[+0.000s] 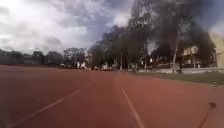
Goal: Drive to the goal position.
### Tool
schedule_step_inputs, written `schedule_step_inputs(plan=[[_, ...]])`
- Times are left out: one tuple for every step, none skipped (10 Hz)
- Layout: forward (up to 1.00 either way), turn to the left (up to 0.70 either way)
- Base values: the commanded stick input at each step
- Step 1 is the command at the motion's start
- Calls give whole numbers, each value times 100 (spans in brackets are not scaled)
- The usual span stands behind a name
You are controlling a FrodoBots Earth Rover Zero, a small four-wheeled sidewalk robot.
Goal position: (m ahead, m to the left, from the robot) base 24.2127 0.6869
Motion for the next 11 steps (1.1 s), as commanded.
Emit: schedule_step_inputs(plan=[[70,0],[70,0],[70,0],[70,0],[70,0],[70,0],[70,0],[70,0],[70,0],[70,0],[70,0]])
